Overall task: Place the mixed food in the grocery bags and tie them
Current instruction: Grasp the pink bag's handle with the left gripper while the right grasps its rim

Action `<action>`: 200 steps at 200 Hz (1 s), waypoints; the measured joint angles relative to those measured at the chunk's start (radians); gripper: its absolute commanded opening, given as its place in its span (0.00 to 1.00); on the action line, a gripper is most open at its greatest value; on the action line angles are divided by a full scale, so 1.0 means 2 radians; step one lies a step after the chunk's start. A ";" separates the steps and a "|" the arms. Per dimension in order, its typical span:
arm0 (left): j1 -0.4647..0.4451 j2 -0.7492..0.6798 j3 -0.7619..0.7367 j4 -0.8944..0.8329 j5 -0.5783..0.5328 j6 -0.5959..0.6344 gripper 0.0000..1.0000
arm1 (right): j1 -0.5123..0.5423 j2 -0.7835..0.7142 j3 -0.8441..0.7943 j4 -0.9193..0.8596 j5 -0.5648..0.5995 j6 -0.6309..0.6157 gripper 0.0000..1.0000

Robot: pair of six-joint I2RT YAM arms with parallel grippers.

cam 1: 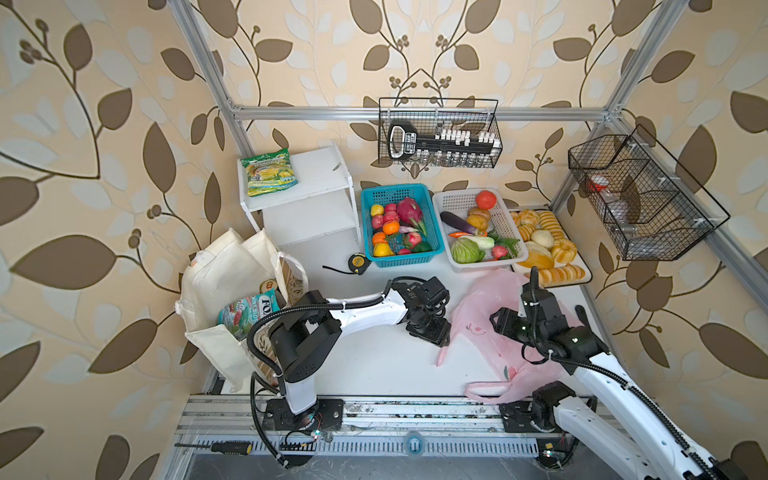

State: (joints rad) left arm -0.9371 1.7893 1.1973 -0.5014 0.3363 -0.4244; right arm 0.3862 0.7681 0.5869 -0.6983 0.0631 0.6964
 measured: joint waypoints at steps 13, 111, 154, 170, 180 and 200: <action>0.000 0.010 0.003 -0.001 0.000 0.006 0.35 | 0.033 0.010 0.003 -0.008 0.031 0.005 0.65; 0.000 -0.017 0.003 -0.008 -0.016 0.043 0.52 | 0.169 0.062 0.009 -0.014 0.171 0.039 0.67; 0.000 -0.065 -0.038 0.036 0.014 0.031 0.67 | 0.180 0.050 0.007 -0.004 0.196 0.057 0.67; 0.000 -0.061 -0.046 0.046 0.027 0.024 0.67 | 0.180 0.031 0.001 0.002 0.203 0.066 0.68; 0.000 -0.054 -0.049 0.054 0.033 0.021 0.67 | 0.180 0.017 -0.006 0.007 0.207 0.071 0.67; 0.000 -0.033 -0.055 0.067 0.043 0.013 0.64 | 0.180 -0.006 -0.023 0.011 0.210 0.077 0.67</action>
State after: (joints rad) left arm -0.9371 1.7237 1.0878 -0.3668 0.4229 -0.3988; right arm 0.7460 0.7551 0.5415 -0.6754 0.4835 0.8505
